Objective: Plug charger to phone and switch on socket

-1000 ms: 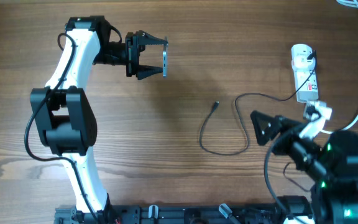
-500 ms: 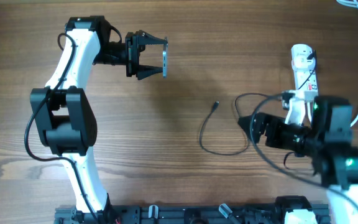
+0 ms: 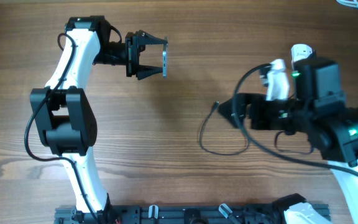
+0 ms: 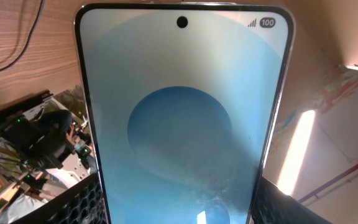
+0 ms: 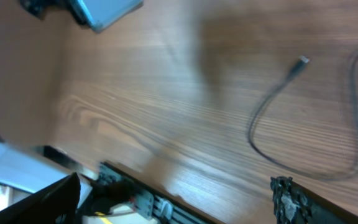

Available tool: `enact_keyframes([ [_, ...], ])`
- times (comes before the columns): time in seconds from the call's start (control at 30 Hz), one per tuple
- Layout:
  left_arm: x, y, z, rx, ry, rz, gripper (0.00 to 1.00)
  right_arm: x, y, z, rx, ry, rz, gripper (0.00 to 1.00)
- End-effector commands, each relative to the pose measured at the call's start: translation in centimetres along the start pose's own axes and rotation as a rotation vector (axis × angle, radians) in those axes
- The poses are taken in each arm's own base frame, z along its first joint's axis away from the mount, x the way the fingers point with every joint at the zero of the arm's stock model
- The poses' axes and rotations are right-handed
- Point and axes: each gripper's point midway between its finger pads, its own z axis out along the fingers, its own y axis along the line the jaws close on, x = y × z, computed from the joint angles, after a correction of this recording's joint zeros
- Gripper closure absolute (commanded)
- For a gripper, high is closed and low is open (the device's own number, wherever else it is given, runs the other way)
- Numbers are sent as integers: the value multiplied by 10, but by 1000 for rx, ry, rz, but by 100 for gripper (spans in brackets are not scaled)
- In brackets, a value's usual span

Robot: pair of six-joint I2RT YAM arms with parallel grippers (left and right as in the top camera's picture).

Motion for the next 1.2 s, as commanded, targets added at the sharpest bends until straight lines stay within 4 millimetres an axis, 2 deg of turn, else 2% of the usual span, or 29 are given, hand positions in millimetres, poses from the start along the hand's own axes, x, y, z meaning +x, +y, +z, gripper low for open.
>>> enact_keyframes([
  [0.0, 19, -16, -3, 41, 16, 52, 28, -17, 6, 1, 249, -43, -20, 1],
  [0.07, 19, -16, -3, 41, 16, 52, 28, -24, 2, 3, 423, -54, 3, 1],
  [0.13, 19, -16, -3, 41, 16, 52, 28, -31, 9, 13, 493, -49, -17, 3],
  [0.3, 19, -16, -3, 40, 15, 53, 28, -37, 41, 55, 441, -42, -102, 6],
  [0.47, 16, -7, 1, -11, -5, 53, 28, -46, 80, 69, 323, -114, -177, 7],
  [0.57, 17, -7, 4, -16, 1, 51, 28, -52, 92, 77, 289, -145, -182, 8],
  [0.67, 19, -5, 10, -27, 13, 52, 28, -61, 89, 86, 325, -185, -154, 11],
  [0.8, 22, -3, 19, -44, 26, 61, 28, -64, 85, 98, 352, -185, -142, 11],
  [0.97, 22, -3, 20, -46, 29, 66, 28, -74, 74, 109, 419, -237, -90, 11],
  [1.07, 22, -2, 21, -48, 29, 66, 28, -76, 72, 127, 428, -228, -91, 11],
  [1.17, 19, 1, 20, -69, 15, 74, 28, -83, 75, 134, 424, -255, -90, 13],
])
